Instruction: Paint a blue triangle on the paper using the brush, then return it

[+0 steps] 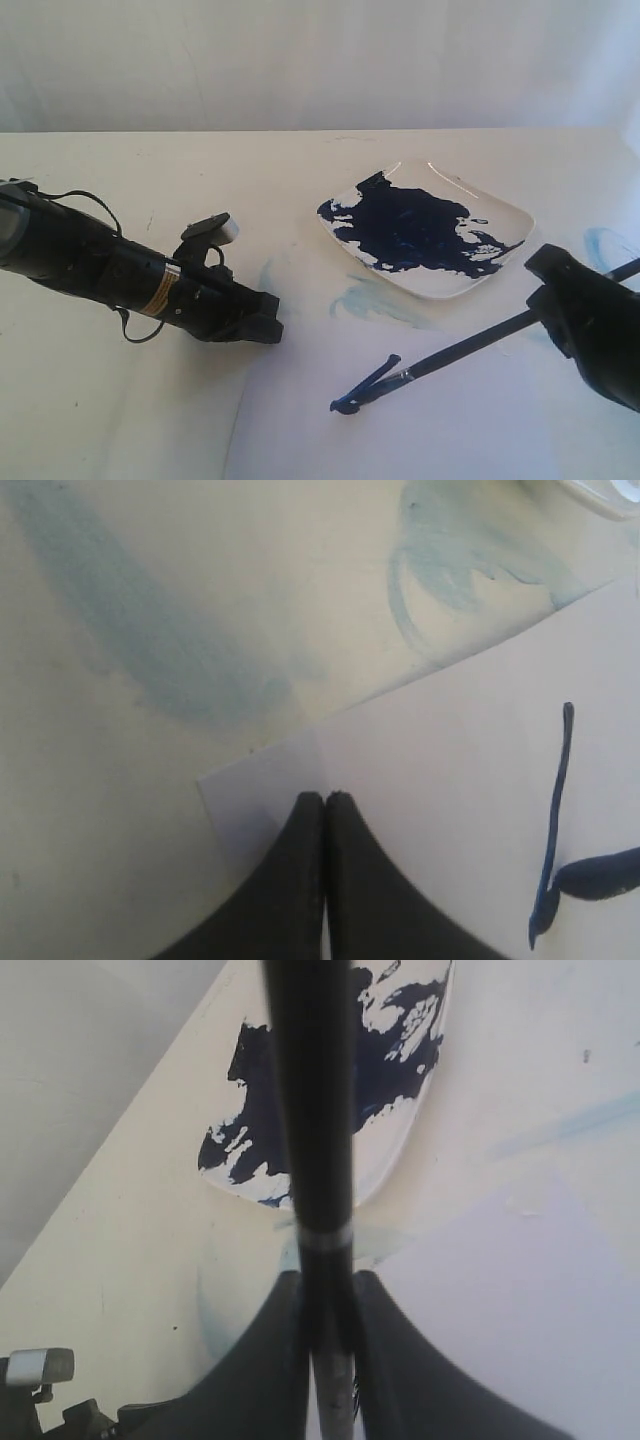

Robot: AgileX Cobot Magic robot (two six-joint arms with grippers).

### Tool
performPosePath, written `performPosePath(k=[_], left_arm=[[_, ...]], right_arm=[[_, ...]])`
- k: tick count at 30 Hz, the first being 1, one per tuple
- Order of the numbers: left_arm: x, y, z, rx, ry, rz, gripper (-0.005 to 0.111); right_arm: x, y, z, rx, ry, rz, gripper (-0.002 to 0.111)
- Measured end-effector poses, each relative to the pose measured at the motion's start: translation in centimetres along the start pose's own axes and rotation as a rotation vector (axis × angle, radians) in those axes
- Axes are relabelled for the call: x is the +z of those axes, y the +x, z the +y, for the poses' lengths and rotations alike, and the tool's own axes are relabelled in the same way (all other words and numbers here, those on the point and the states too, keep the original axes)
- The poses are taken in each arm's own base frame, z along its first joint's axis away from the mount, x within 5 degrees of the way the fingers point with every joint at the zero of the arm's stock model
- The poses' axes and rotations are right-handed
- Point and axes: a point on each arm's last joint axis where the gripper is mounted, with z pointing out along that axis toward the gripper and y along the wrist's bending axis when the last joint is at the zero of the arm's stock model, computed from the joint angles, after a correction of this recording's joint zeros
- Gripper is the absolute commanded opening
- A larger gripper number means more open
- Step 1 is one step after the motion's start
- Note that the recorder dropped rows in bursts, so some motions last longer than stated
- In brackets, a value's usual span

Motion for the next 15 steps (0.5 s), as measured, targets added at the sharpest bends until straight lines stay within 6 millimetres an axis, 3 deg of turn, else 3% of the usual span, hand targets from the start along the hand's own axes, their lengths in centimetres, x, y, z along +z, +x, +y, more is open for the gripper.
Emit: performPosePath(k=[15], left_arm=[[0.00, 0.01, -0.02, 0.000, 0.002, 0.001, 0.000]], right_arm=[[-0.36, 0.12, -1.05, 0.006, 0.011, -0.004, 0.000]])
